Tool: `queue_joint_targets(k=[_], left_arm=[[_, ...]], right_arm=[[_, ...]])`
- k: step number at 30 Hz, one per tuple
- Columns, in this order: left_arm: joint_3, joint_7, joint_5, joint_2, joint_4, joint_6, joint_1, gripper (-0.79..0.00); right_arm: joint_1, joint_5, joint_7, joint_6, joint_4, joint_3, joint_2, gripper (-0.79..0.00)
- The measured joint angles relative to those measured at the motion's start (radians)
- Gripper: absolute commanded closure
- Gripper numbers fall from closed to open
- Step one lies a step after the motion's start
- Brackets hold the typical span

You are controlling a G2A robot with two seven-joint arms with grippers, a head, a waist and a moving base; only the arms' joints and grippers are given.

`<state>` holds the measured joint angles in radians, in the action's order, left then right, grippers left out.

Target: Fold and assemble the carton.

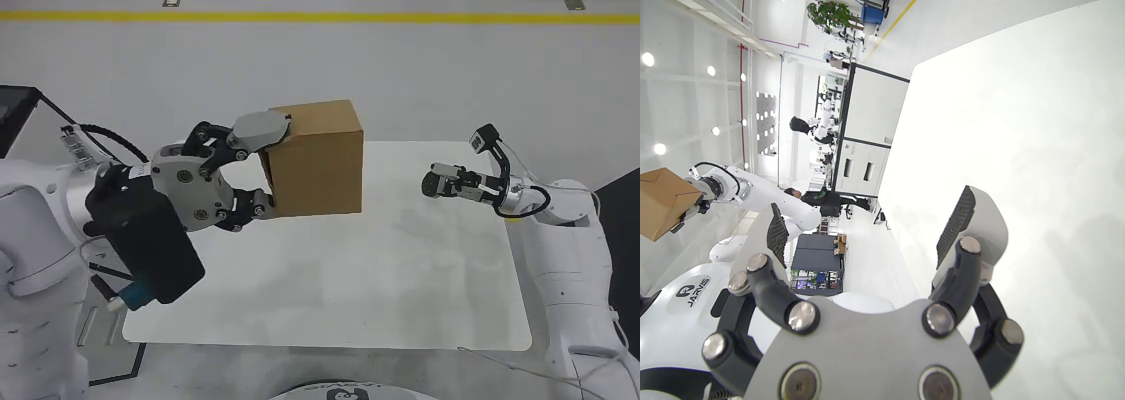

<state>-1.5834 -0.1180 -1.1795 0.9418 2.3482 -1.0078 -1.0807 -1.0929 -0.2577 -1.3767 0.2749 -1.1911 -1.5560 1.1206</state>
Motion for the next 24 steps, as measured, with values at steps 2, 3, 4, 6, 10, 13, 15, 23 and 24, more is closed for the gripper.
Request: queue_joint_targets(k=[2,3,4,6,10,13,15,23,24], left_arm=[[-0.008,0.046,-0.058,0.0,0.001,0.001,-0.01,0.0],[-0.012,0.085,-0.103,0.0,0.001,0.0,-0.013,0.0],[-0.015,0.117,-0.14,0.0,0.001,0.001,-0.015,0.0],[-0.018,0.203,-0.24,-0.001,0.001,0.005,-0.018,0.0],[-0.014,0.397,-0.465,-0.009,0.001,0.032,-0.022,0.0],[-0.003,0.563,-0.655,-0.019,-0.009,0.102,-0.042,0.0],[0.003,0.664,-0.779,-0.027,-0.02,0.163,-0.063,0.0],[0.003,0.681,-0.805,-0.027,-0.021,0.172,-0.066,0.0],[0.002,0.679,-0.808,-0.027,-0.02,0.175,-0.067,0.0]], right_arm=[[0.0,0.0,0.0,0.0,0.0,0.0,0.0,-0.785],[0.0,0.0,0.0,0.0,0.0,0.0,0.0,-0.785],[0.0,0.0,0.0,0.0,0.0,0.0,0.0,-0.785],[0.0,0.0,0.0,0.0,0.0,0.0,0.0,-0.785],[0.0,0.0,0.0,0.0,0.0,0.0,0.0,-0.785],[0.0,0.0,0.0,0.0,0.0,0.0,0.0,-0.785],[0.0,0.0,0.0,0.0,0.0,0.0,0.0,-0.785],[0.0,0.0,0.0,0.0,0.0,0.0,0.0,-0.785],[0.0,0.0,0.0,0.0,0.0,0.0,0.0,-0.785]])
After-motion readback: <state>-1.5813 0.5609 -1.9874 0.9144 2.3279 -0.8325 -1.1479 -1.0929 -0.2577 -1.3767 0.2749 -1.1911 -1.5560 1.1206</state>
